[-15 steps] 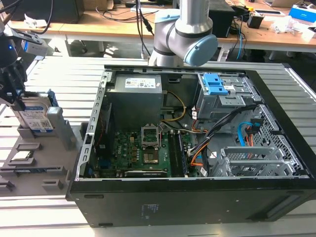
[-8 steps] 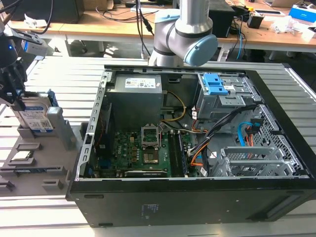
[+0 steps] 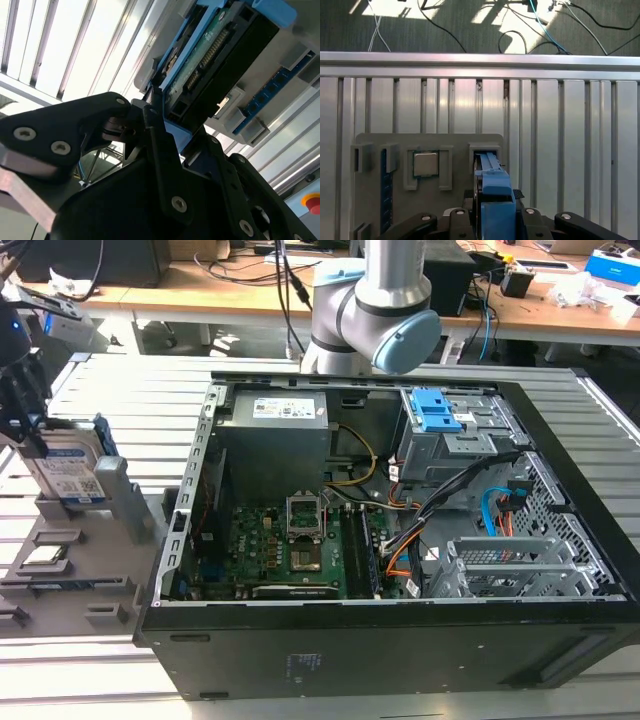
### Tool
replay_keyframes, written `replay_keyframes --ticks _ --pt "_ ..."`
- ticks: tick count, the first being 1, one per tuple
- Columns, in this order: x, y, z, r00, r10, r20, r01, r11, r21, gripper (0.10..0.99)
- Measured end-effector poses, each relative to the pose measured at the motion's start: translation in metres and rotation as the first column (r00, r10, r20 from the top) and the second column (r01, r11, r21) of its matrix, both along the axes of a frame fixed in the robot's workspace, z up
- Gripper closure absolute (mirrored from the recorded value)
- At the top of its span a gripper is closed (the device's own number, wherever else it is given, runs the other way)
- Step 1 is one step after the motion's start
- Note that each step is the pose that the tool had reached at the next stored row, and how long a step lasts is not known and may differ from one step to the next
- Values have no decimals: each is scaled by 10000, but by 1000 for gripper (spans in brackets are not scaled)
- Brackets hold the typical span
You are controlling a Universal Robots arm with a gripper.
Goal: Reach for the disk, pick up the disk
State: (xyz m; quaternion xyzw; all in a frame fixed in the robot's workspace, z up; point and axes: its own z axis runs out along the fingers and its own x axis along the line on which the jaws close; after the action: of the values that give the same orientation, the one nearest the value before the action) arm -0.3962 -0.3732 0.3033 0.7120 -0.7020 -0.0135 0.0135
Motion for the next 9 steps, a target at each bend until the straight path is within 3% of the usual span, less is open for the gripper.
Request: replay_keyframes --ticks 9 --pt "2 3 154 10000 0 0 0 10000 -13 718"
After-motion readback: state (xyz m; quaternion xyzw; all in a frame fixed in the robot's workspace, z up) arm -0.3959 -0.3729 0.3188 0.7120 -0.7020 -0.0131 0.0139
